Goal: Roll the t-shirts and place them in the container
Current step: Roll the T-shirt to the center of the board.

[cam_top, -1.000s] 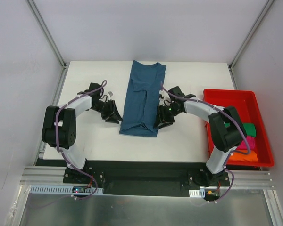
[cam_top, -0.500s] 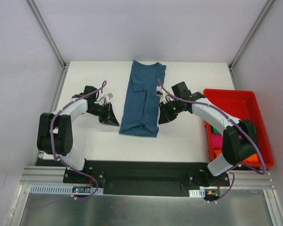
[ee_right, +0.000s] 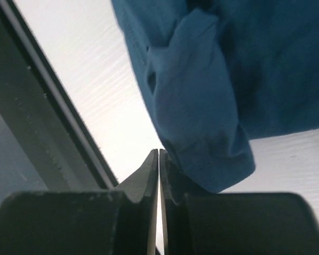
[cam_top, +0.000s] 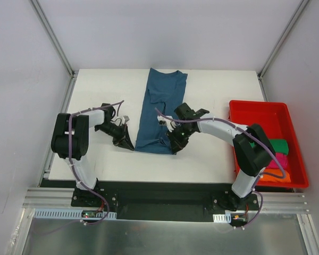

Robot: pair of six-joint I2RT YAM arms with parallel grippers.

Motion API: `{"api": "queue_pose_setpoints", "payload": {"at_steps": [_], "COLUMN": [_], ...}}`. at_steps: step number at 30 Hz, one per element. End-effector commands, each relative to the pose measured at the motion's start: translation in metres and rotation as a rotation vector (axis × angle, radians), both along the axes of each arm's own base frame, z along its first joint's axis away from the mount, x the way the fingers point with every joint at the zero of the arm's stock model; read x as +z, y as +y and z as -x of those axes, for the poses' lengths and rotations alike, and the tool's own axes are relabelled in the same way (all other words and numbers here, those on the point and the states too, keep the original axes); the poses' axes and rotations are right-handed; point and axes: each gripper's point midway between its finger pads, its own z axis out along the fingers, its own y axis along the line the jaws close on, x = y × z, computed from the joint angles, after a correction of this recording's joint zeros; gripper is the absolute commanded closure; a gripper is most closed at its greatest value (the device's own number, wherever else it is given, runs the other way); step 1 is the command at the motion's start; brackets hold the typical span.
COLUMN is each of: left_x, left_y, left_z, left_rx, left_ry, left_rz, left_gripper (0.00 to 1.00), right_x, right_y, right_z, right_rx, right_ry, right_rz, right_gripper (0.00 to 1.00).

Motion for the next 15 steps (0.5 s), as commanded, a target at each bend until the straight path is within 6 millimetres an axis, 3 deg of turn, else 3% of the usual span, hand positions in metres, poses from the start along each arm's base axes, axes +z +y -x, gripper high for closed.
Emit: {"api": "queue_pose_setpoints", "payload": {"at_steps": [1, 6, 10, 14, 15], "left_x": [0.009, 0.029, 0.052, 0.07, 0.083], "left_y": [-0.012, -0.021, -0.022, -0.016, -0.013], "left_z": [-0.032, -0.071, -0.116, -0.124, -0.122], "left_rx": [-0.021, -0.001, 0.007, -0.041, -0.065], "left_ry": [-0.036, -0.093, -0.224, -0.366, -0.446], "left_rz": [0.061, 0.124, 0.142, 0.124, 0.101], "left_gripper": [1.0, 1.0, 1.0, 1.0, 0.98], "right_x": [0.006, 0.022, 0.024, 0.039, 0.044], "right_y": [0.011, 0.016, 0.008, 0.004, -0.002], "right_z": [-0.033, -0.079, -0.115, -0.134, -0.14], "right_rx": [0.023, -0.032, -0.087, -0.095, -0.109], "right_ry": [-0.126, -0.261, -0.382, -0.472, -0.498], "right_rz": [0.007, 0.024, 0.08, 0.1, 0.116], "right_gripper": [0.95, 0.99, 0.99, 0.96, 0.94]}}
